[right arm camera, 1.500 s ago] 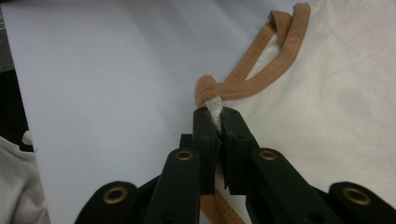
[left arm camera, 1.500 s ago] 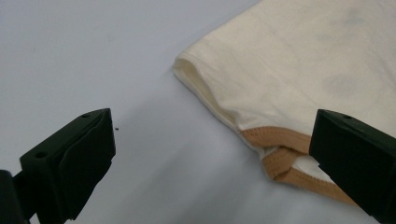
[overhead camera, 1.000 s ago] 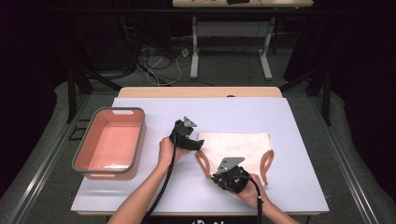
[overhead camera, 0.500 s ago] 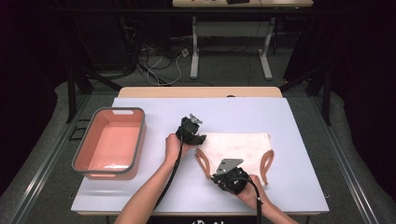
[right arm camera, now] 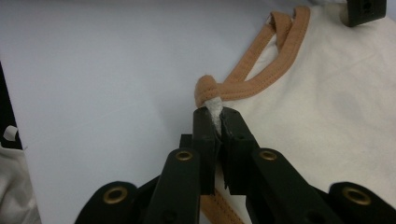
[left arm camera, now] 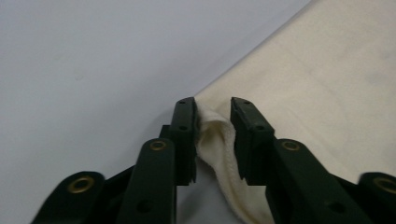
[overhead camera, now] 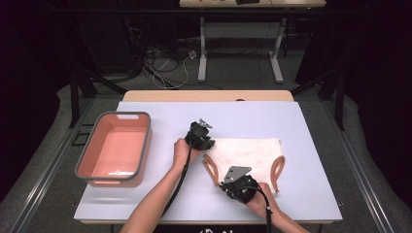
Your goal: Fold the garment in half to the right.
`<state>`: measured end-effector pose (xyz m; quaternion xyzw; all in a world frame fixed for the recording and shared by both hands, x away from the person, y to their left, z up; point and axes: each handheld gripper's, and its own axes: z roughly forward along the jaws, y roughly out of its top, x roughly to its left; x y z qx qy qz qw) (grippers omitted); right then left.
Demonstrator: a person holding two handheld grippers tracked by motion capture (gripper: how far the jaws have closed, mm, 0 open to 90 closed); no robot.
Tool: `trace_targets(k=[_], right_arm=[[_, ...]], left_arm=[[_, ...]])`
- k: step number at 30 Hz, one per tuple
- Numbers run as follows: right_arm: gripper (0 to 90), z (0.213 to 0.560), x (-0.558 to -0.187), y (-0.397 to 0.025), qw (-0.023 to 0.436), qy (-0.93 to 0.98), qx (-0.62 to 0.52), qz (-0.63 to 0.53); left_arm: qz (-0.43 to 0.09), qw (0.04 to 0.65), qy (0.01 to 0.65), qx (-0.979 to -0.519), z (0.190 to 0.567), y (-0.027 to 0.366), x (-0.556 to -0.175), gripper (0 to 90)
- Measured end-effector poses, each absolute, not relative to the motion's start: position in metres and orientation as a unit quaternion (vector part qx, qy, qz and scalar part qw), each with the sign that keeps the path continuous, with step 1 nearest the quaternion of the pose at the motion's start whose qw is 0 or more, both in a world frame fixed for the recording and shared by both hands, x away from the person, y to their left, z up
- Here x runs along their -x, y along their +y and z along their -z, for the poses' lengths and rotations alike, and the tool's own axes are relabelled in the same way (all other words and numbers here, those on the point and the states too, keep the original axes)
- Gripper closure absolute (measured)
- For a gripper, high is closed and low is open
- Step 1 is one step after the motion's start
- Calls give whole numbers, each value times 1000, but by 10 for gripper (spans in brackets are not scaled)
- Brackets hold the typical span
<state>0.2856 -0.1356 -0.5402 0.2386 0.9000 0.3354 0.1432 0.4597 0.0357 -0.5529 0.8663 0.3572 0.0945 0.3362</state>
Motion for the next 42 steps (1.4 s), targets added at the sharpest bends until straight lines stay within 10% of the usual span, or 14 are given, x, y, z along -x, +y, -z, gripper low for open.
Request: trace_targets(k=[6, 42], right_arm=[[861, 539, -285, -136, 145, 899, -237, -338], [862, 520, -287, -134, 135, 868, -244, -411]], left_arm=[[-87, 333, 353, -870, 551, 34, -459, 851], [-92, 336, 365, -863, 509, 60, -465, 855]])
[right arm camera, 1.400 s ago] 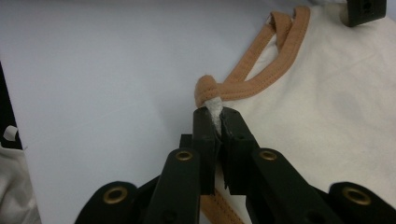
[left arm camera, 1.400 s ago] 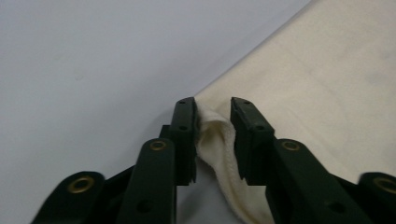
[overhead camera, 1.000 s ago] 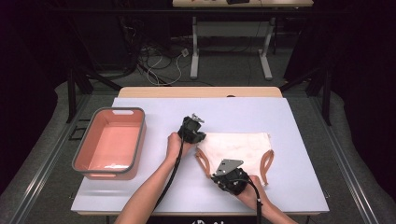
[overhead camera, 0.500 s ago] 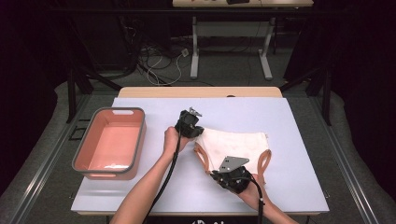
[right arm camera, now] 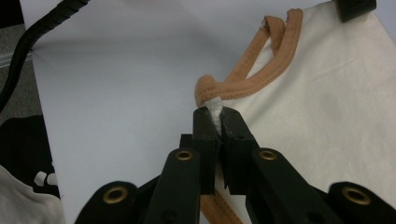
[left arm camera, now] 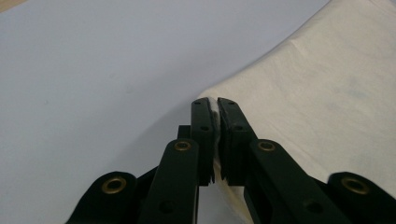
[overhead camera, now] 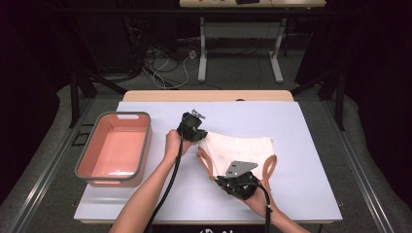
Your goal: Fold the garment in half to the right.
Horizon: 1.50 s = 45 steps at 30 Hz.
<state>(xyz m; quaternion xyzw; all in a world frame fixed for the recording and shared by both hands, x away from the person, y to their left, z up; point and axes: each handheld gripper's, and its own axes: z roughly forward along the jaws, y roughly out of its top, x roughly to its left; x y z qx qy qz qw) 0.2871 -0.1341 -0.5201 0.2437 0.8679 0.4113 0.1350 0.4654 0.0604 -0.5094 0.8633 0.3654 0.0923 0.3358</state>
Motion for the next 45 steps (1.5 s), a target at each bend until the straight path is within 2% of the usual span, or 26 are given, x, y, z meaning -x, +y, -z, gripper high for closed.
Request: trace_targets(k=[45], right_arm=[[863, 507, -292, -113, 133, 856, -229, -444]], left_arm=[[-110, 323, 362, -867, 482, 82, -468, 844]])
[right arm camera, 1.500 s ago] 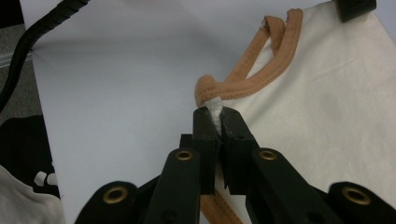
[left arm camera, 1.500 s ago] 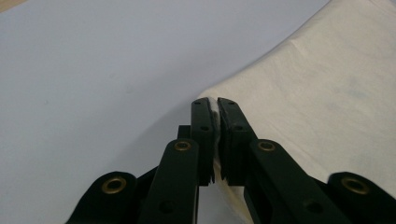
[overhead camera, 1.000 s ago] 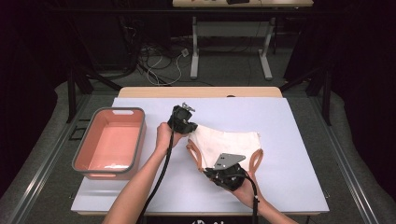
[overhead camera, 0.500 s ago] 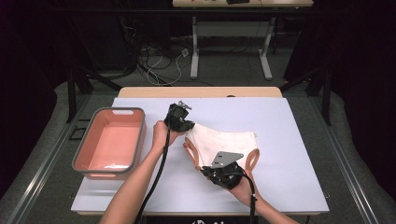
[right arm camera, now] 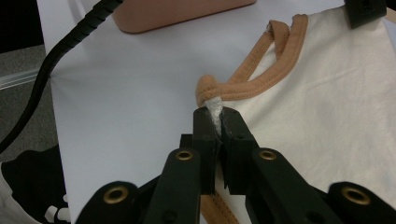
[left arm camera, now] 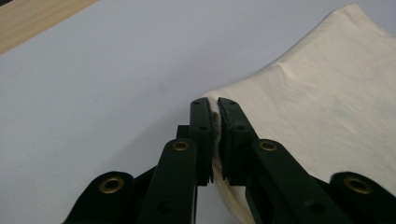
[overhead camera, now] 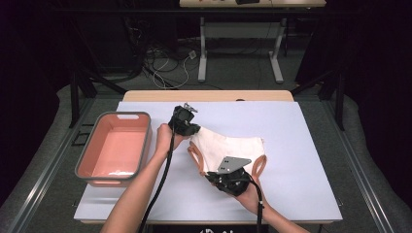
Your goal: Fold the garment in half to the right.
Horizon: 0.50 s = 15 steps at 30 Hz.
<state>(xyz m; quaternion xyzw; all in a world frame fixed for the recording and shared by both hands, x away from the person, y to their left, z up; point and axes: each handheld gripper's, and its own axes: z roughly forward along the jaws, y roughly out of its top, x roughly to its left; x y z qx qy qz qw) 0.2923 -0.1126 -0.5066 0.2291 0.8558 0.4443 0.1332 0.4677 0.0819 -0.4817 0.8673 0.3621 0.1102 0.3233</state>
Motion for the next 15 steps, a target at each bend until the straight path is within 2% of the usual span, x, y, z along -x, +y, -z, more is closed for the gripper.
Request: trace_targets(k=[15], right_arm=[[864, 501, -293, -101, 142, 845, -231, -462]], left_arm=[[-131, 310, 368, -867, 467, 92, -470, 840]])
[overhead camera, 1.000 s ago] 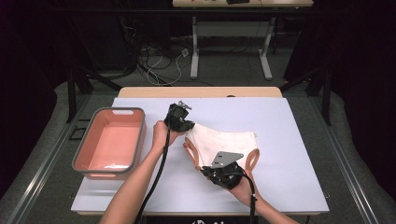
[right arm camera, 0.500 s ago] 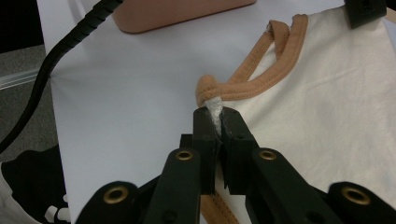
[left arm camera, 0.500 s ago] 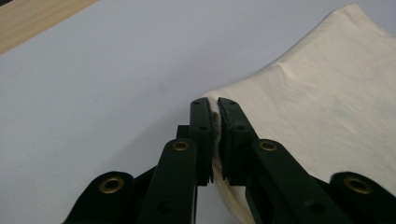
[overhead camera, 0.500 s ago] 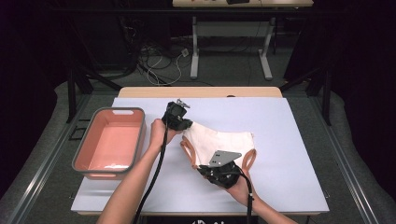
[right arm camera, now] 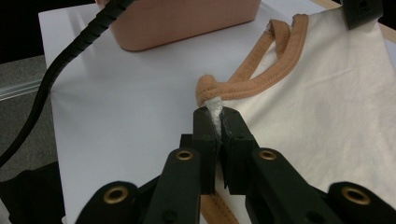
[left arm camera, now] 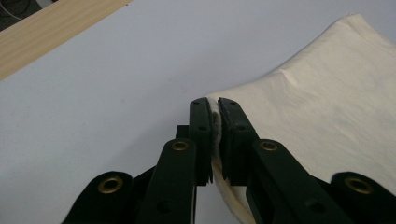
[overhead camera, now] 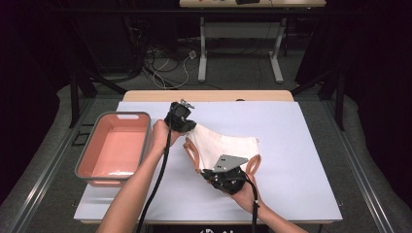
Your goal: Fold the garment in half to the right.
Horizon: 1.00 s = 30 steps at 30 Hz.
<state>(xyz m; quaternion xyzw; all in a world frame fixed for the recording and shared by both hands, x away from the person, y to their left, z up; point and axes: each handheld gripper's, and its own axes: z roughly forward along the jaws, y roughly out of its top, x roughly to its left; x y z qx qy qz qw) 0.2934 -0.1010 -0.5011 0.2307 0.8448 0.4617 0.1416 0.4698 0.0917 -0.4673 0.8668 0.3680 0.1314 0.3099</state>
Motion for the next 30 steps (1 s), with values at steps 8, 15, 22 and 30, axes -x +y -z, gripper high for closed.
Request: trace_targets(k=[8, 15, 22, 30], right_arm=[[864, 498, -293, -87, 147, 842, -222, -469], [864, 495, -291, -78, 154, 841, -212, -473], [864, 492, -286, -93, 168, 834, -222, -477], [861, 497, -281, -117, 172, 829, -243, -473]], left_arm=[[-141, 304, 372, -866, 460, 100, -469, 839], [-146, 305, 372, -865, 451, 103, -468, 838], [-149, 317, 352, -868, 445, 78, -467, 837], [-146, 330, 331, -872, 451, 46, -466, 836]])
